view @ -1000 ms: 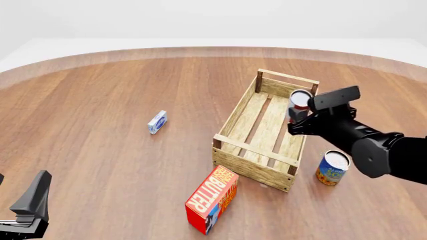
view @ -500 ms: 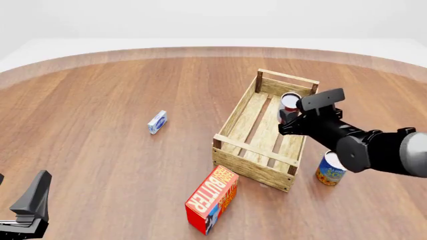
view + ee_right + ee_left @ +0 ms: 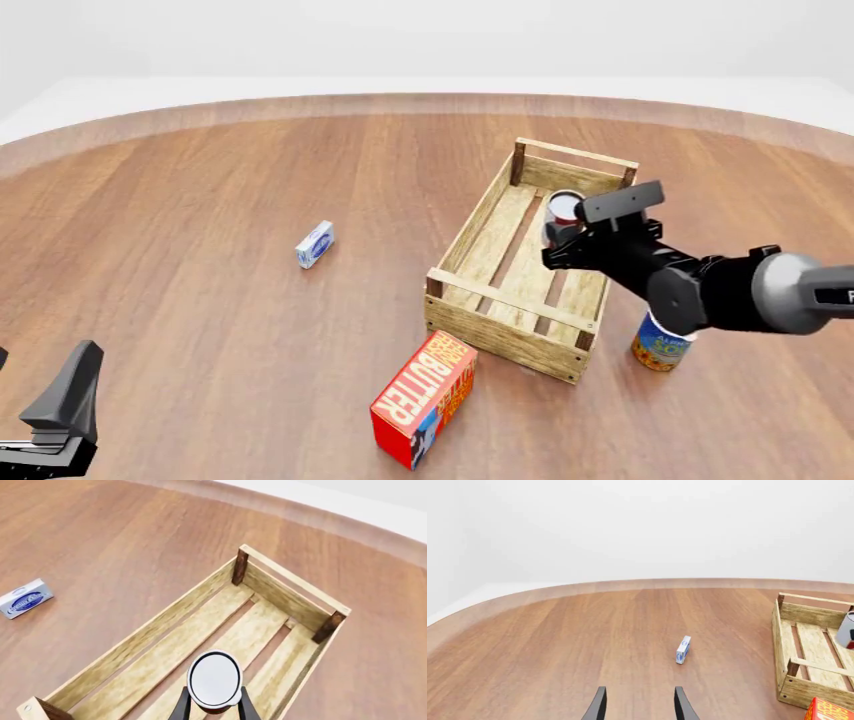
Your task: Pick up the tomato sauce, and put it in the wooden tray.
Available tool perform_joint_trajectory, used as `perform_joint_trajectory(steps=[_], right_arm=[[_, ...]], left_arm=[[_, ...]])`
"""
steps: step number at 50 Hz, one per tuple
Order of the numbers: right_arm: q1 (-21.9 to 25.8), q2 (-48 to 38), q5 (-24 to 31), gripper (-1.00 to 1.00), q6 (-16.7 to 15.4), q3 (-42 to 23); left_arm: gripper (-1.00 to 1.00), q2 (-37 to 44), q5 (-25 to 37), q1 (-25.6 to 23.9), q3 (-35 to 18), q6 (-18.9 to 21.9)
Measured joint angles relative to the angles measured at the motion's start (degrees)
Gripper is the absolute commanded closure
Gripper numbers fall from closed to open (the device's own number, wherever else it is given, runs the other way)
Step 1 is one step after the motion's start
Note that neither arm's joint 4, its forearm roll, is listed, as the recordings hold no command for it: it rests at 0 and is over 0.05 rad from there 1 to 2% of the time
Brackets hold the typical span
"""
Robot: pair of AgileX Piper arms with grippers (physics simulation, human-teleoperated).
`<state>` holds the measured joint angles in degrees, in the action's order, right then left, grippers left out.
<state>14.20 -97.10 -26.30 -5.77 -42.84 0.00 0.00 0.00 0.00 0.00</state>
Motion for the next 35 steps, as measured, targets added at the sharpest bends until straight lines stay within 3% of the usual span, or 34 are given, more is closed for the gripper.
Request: perform_joint_trajectory(steps=[35], right_arm=[[0.42,-7.11,-1.83,1.00,0.77,-3.68]], left_arm=[[-1.00,0.00,0.00,0.00,0.00,0.00]])
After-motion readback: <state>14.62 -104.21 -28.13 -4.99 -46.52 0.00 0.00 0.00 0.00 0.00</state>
